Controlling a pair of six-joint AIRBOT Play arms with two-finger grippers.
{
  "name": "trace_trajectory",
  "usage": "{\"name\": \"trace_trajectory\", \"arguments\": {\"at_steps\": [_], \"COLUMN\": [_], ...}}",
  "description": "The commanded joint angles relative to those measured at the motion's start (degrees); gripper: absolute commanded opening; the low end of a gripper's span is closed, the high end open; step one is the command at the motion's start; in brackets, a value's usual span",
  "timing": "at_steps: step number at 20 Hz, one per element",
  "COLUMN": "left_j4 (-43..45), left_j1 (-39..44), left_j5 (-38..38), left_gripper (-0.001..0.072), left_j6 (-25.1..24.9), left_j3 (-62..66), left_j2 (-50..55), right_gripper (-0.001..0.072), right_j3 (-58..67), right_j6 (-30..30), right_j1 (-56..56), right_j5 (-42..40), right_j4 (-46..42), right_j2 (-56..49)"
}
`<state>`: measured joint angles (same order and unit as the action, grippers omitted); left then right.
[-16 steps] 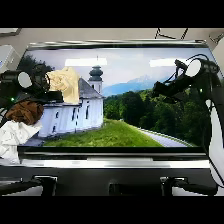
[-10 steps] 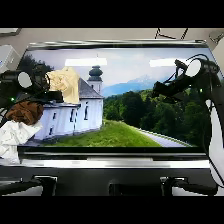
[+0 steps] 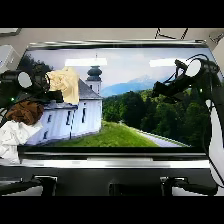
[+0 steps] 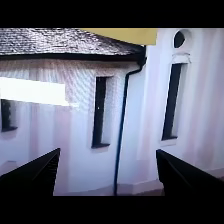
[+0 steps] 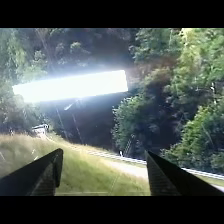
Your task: Fold the clothes and pants, and hang the long-sleeved shirts on hangers.
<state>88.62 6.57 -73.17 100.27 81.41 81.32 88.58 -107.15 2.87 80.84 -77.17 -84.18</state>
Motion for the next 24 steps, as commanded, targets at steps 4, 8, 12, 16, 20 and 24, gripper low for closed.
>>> {"name": "trace_trajectory", "arguments": {"at_steps": [4, 8, 12, 16, 20, 24], "left_j4": [-0.24, 1.4, 0.72, -27.02, -40.46, -46.84], "left_j1": [0.04, 0.76, -7.15, -20.83, -22.47, -19.23], "left_j5": [17.31, 37.7, 41.57, 24.22, 27.71, 37.24], "left_gripper": [0.0709, 0.0612, 0.0717, 0.0719, 0.0718, 0.071], "left_j6": [6.14, 8.59, 30.29, 16.65, 7.23, -1.22], "left_j3": [-0.02, 0.0, 0.0, -0.42, -0.66, -0.59], "left_j2": [0.17, 1.9, 7.1, 15.58, 22.53, 25.88], "right_gripper": [0.0601, 0.06, 0.06, 0.0597, 0.0598, 0.0599], "right_j3": [-0.02, -0.02, -0.02, -0.02, -0.04, -0.02], "right_j6": [8.68, 12.17, 13.18, 13.18, 13.44, 13.44], "right_j1": [0.07, 0.07, 0.07, 0.07, 0.07, 0.07], "right_j5": [-7.48, -15.67, -22.12, -15.23, -10.69, -8.07], "right_j4": [-3.5, -6.1, -6.05, -5.95, -5.77, -5.77], "right_j2": [-0.04, -0.04, -0.04, -0.26, -1.27, -1.29]}}
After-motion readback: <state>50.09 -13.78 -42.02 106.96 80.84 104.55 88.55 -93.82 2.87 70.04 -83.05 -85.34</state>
